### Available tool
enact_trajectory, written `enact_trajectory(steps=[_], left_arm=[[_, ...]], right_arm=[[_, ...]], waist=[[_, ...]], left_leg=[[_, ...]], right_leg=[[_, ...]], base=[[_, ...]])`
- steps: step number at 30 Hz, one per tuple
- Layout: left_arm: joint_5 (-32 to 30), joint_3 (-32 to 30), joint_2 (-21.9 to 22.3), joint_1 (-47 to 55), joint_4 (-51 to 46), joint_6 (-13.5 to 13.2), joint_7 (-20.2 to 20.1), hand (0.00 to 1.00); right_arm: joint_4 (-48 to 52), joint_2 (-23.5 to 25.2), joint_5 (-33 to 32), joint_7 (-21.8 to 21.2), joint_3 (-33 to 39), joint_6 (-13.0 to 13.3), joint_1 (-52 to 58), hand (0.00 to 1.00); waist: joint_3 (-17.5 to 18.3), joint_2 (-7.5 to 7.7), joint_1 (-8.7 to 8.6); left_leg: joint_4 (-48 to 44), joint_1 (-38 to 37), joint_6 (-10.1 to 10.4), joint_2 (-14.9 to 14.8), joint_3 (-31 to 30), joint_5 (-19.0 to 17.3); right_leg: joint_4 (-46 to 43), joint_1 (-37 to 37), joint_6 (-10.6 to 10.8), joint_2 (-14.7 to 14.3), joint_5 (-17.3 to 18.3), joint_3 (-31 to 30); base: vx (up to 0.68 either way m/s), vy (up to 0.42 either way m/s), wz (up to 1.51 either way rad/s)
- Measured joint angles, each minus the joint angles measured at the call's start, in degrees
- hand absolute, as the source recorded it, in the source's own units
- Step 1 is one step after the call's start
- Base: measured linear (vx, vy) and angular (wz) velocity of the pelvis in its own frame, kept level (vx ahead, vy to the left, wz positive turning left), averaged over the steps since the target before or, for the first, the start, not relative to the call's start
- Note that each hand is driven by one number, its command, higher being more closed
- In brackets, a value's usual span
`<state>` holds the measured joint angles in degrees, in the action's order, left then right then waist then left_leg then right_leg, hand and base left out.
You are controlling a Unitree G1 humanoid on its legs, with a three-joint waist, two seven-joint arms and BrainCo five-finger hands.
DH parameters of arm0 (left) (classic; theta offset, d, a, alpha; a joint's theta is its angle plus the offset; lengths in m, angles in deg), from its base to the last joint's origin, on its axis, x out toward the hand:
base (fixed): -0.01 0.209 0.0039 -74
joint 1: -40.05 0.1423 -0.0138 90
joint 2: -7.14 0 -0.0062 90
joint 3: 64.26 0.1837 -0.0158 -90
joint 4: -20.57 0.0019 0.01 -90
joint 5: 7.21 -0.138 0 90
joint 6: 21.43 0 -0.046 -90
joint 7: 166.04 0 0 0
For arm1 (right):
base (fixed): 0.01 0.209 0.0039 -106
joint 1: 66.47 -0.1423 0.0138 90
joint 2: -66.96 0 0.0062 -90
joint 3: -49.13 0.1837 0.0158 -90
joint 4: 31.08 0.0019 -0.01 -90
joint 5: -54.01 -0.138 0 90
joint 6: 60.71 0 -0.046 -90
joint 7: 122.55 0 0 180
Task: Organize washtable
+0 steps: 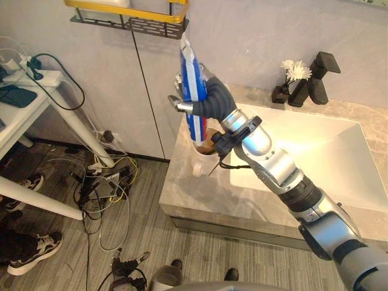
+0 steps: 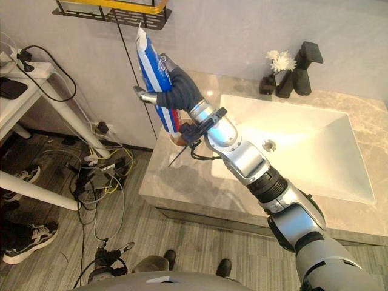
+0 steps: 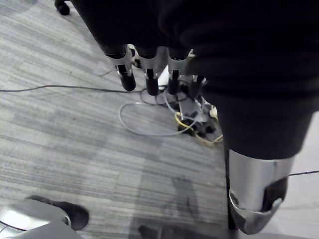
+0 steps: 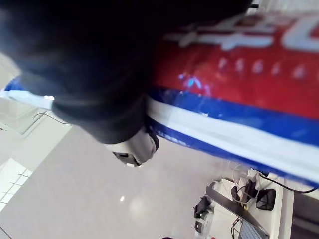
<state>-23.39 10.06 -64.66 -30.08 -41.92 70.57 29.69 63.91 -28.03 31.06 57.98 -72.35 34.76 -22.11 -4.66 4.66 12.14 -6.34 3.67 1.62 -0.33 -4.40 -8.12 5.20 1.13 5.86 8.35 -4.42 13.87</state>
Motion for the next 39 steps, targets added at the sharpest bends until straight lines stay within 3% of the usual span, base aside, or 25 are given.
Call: enact_trajectory(steps=[27,39], left_arm=[[0.0,0.1,-0.2,0.0,1.7,0.1,0.0,0.00],[0.0,2.6,-2.2,0.0,1.8,0.1,-0.2,0.00]], right_arm=[[-0.1,0.2,2.1,-0.6,0.2,-0.2,5.4,1.00],[-0.1,-0.5,2.2,-0.8,0.1,-0.9,7.2,1.00]], waist=[[-0.1,0.18,-0.48],[-0.6,0.76,-0.50]], left_leg=[[0.4,0.0,0.0,0.0,0.8,0.0],[-1.2,1.6,0.0,0.1,0.6,0.0]], right_leg=[[0.0,0.6,0.1,0.0,-0.1,-0.7],[0.0,1.3,0.1,-0.2,-0.3,-0.8]], base=[[0.00,0.000,-0.01],[-0.01,0.001,0.00]])
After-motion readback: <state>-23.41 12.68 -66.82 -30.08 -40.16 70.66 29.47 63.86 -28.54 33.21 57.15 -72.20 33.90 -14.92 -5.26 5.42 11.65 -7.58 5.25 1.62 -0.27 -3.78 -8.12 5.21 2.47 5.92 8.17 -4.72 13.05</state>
